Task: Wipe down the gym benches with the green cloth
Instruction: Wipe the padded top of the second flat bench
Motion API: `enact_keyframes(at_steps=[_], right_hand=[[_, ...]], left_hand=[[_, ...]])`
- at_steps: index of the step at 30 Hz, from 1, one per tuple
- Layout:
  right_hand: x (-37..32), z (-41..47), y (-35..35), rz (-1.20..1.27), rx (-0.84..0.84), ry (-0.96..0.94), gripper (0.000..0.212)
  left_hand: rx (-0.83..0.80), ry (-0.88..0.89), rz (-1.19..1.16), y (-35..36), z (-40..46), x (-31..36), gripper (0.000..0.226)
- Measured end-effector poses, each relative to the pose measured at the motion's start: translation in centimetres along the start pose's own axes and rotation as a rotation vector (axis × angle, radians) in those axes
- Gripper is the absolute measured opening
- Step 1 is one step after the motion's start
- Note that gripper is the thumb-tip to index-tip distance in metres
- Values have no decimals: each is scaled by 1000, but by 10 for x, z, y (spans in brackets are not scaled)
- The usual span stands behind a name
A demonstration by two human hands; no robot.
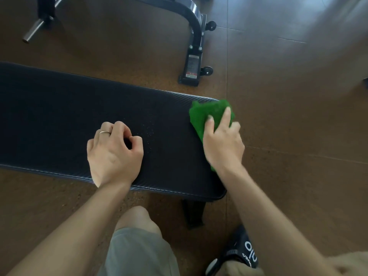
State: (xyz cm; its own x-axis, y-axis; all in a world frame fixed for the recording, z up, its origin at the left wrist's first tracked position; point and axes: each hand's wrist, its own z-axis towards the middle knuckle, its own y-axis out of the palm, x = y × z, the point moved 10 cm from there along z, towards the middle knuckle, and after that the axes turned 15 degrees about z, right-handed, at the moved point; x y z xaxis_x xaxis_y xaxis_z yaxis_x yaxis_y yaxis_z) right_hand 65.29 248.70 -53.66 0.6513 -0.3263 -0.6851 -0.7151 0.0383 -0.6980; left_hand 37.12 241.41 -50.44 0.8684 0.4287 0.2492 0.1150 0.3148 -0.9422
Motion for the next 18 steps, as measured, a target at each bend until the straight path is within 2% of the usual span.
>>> enact_keyframes(at_steps=[3, 5, 10, 12, 18], right_hand=[[17, -64, -2, -43, -28, -42, 72], [19, -73, 1, -86, -70, -63, 73], [-7, 20, 2, -73, -20, 33, 74], [-24, 50, 5, -128, 11, 13, 69], [-104, 68, 65, -276, -158, -382, 54]], left_hand=[[2, 11, 10, 0, -1, 1, 11], [3, 14, 18, 0, -2, 1, 11], [9, 0, 12, 0, -3, -1, 11], [17, 18, 25, 1, -1, 1, 11], [36, 39, 41, 2, -2, 2, 10]])
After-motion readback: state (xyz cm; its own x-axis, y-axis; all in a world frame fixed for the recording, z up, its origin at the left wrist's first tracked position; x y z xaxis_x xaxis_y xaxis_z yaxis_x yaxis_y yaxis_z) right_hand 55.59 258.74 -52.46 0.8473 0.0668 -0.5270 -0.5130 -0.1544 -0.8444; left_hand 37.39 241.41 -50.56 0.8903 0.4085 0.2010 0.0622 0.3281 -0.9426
